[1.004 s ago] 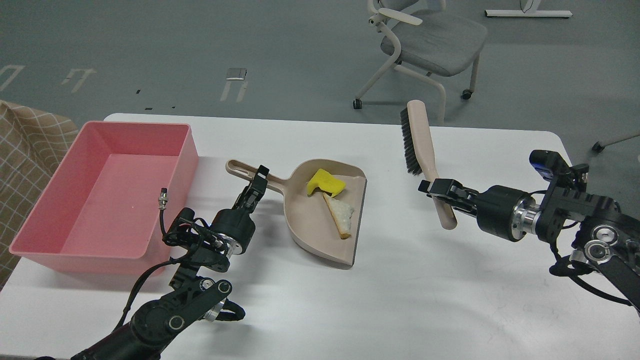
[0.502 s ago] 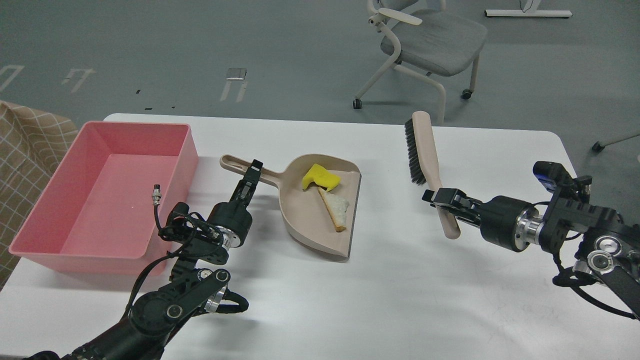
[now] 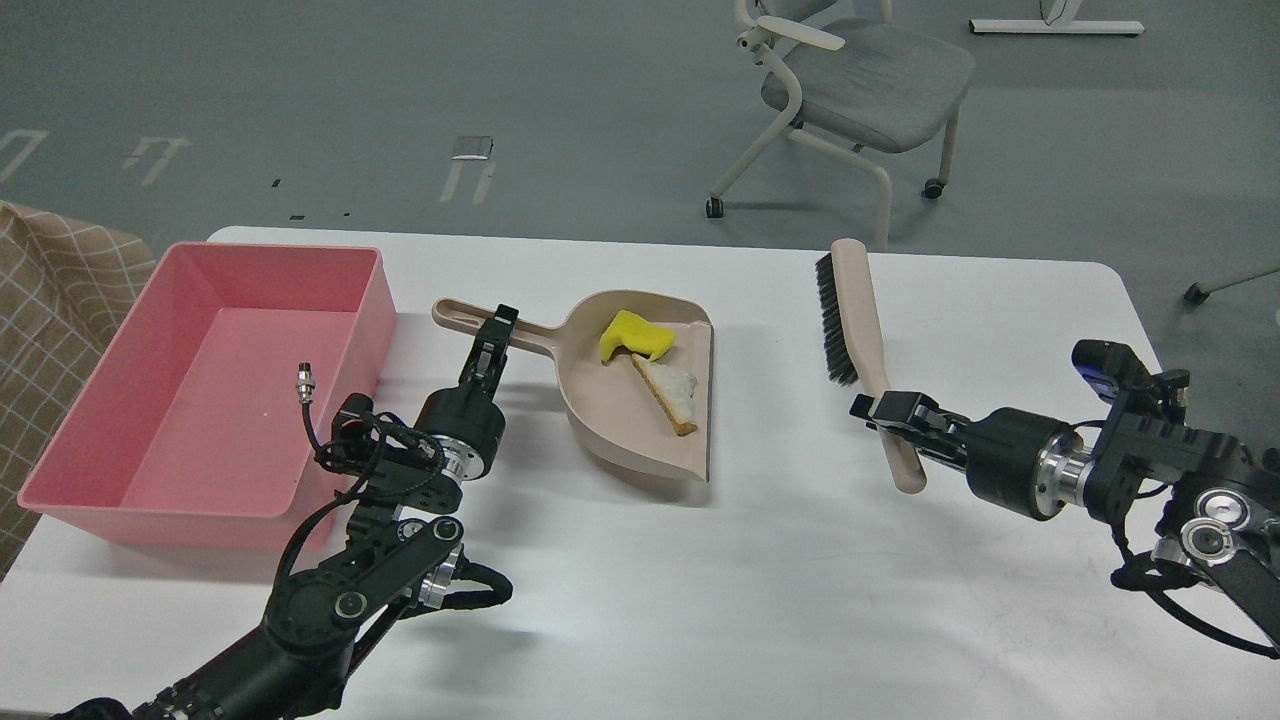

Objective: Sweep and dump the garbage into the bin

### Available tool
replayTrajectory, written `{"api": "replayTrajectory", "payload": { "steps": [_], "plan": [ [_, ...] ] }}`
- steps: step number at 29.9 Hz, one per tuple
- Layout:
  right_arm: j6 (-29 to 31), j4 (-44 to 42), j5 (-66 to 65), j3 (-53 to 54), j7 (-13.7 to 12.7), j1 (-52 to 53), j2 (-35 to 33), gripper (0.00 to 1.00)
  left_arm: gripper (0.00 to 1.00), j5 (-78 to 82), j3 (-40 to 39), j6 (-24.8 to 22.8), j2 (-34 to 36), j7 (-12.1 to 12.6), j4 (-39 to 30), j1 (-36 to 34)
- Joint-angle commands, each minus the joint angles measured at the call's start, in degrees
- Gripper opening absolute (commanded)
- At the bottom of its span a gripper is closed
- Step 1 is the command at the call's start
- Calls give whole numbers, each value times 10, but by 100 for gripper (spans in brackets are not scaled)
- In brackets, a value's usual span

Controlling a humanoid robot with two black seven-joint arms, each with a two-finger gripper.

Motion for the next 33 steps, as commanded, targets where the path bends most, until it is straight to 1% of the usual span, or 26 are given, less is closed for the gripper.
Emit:
{"api": "replayTrajectory", "payload": {
  "steps": [1,6,11,19,24,27,30,33],
  "plan": [
    [0,1,0,4,0,-5,0,14,6,-1,-8,-2,-9,0,0,0],
    [0,1,0,4,0,-6,1,14,6,-17,-24,-7,-14,1,0,-2],
    [0,1,0,4,0,-9,1,14,6,-20,-25,-8,-13,1,0,-10],
    [0,5,0,10,0,-16,1,14,6,-42,-30,-9,4,1,-1,-32],
    [0,5,0,13,0,-21,0,14,7,-73,-30,-11,21,2,-22,-46],
    [0,5,-1,13,0,-24,1,14,7,-79,-33,-13,21,4,-22,-54],
    [0,5,-1,13,0,-24,1,14,7,-82,-45,-14,20,13,-26,-56],
    [0,5,-1,13,0,-24,1,14,8,-94,-51,-19,22,14,-32,-60]
  ]
}}
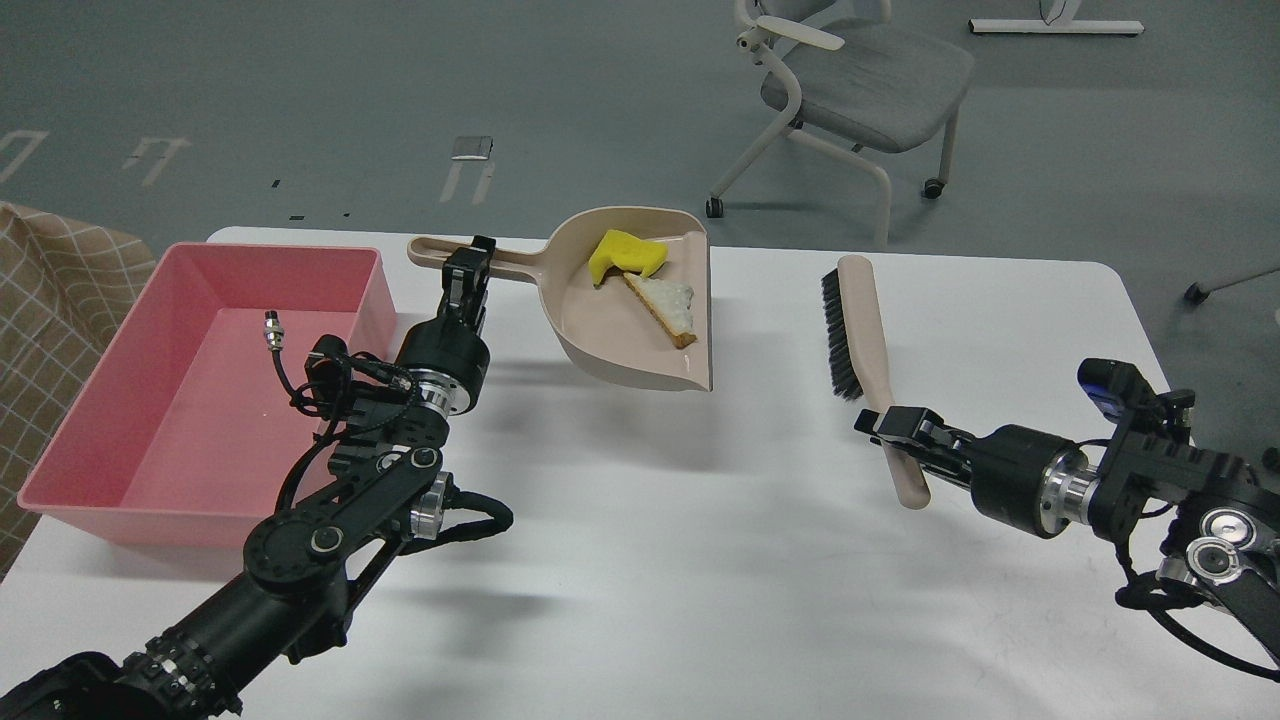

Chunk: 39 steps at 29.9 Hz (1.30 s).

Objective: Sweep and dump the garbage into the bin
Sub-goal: 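Lift the dustpan with the left gripper over the pink bin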

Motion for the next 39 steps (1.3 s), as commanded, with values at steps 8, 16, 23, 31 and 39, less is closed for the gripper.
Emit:
{"api": "replayTrajectory", "payload": {
  "steps": [8,16,23,31,39],
  "plan": [
    [0,-1,0,0,0,0,1,14,8,-46,-23,-28,56,2,-37,-3],
    [0,-4,-1,0,0,0,4,14,8,-72,-35,-37,106,1,-82,2],
    [0,-5,-1,0,0,-1,3,14,8,-78,-47,-46,148,1,-126,31],
    [0,-4,-1,0,1,-1,4,14,8,-85,-82,-92,196,1,-141,60],
    [0,-5,0,-1,0,-2,3,14,8,-118,-129,-153,237,-3,-140,72]
  ]
}}
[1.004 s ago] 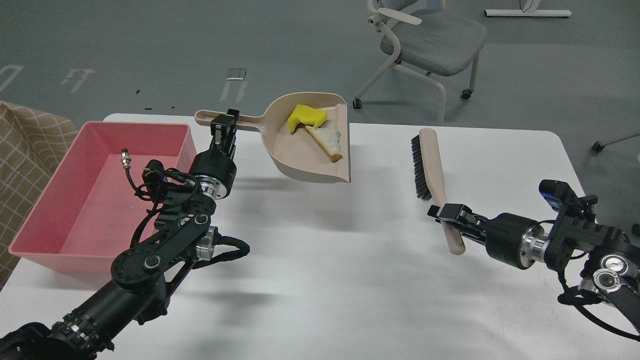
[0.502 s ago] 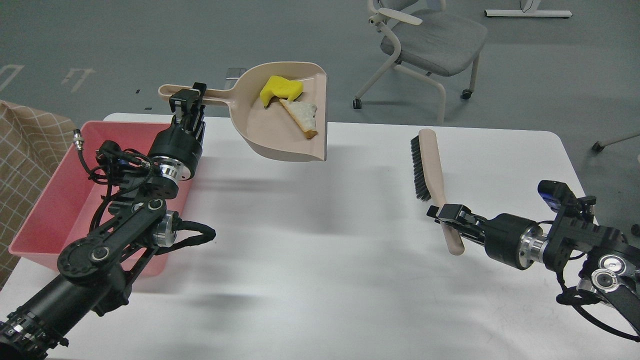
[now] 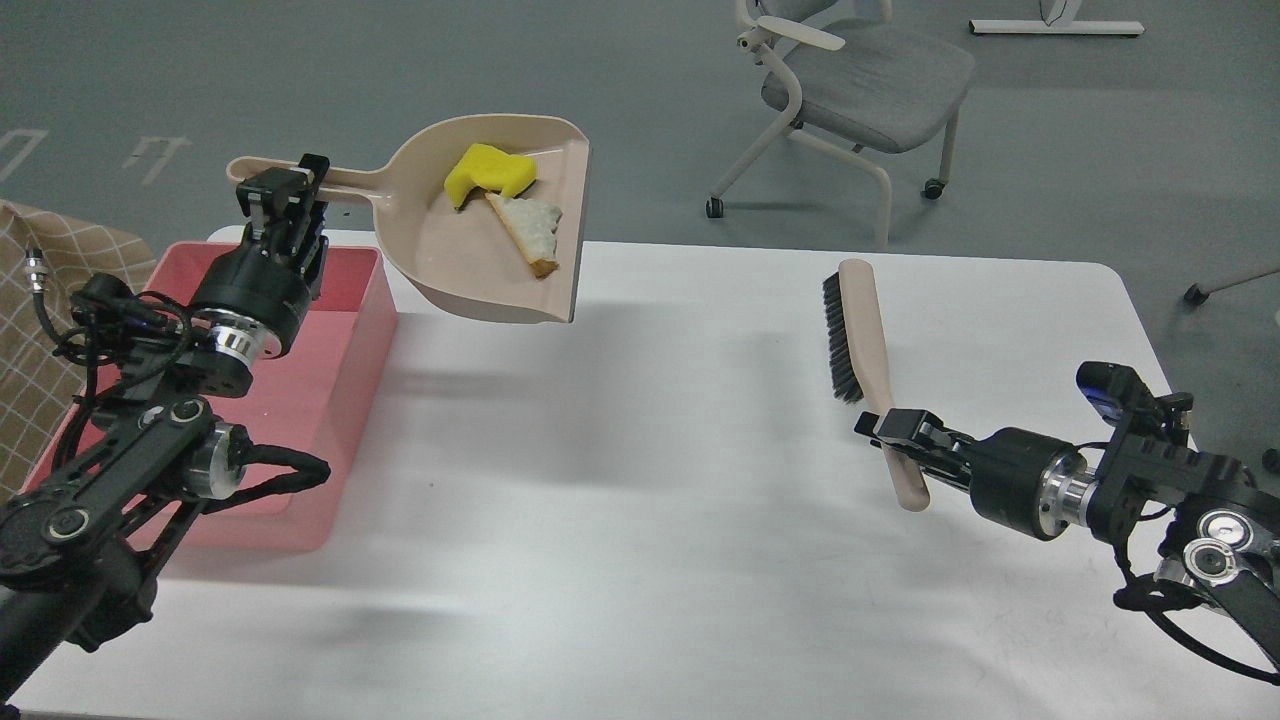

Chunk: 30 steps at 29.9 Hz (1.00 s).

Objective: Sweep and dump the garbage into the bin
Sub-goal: 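Lift the dustpan with the left gripper over the pink bin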

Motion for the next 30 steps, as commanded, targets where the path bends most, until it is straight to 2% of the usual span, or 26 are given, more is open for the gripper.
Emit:
{"api": "replayTrajectory", "payload": {
  "steps": [1,4,9,21,30],
  "plan": [
    [0,0,0,-1,0,0,0,14,8,-6,-16,-21,20,-2,0,3],
    [0,-1,0,-1,1,0,0,14,8,-7,-22,-24,29,-2,0,7],
    [0,3,1,0,1,-4,-3,14,8,-6,-54,-65,53,-14,2,50],
    [0,3,1,0,2,-4,-1,14,9,-16,-119,-116,99,-28,29,96],
    [0,6,2,0,2,-3,1,14,9,-56,-145,-153,148,-62,72,132]
  ]
}}
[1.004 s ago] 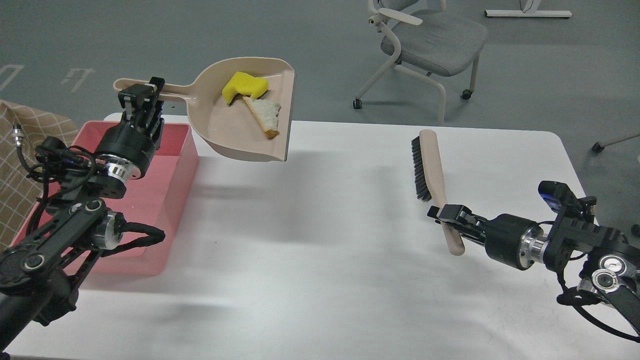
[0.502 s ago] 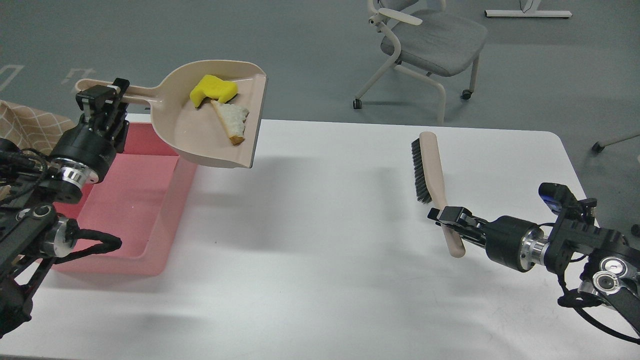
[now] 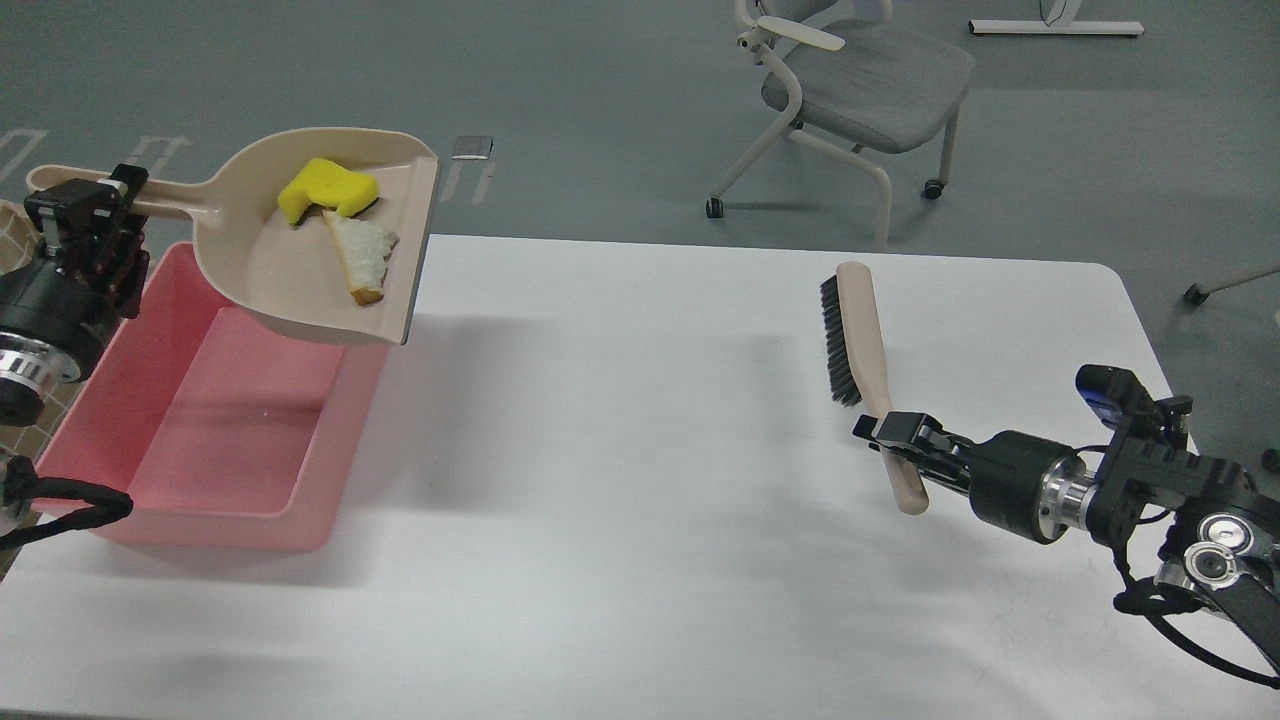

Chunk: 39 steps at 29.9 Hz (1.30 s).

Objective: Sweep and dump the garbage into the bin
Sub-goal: 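Lift the dustpan with the left gripper over the pink bin, then tilt the dustpan to dump the sponge and scrap into the bin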

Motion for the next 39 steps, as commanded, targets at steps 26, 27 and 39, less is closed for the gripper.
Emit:
{"api": "replayTrajectory", "payload": {
  "steps": [26,27,39],
  "plan": [
    [0,-3,1,2,4,3,3,14,10,13,14,-89,96,-99,170,32],
    [0,-3,1,2,4,3,3,14,10,20,14,-89,98,-99,170,32],
    [0,-1,1,3,4,5,3,14,10,89,14,-81,122,-99,170,24]
  ]
}}
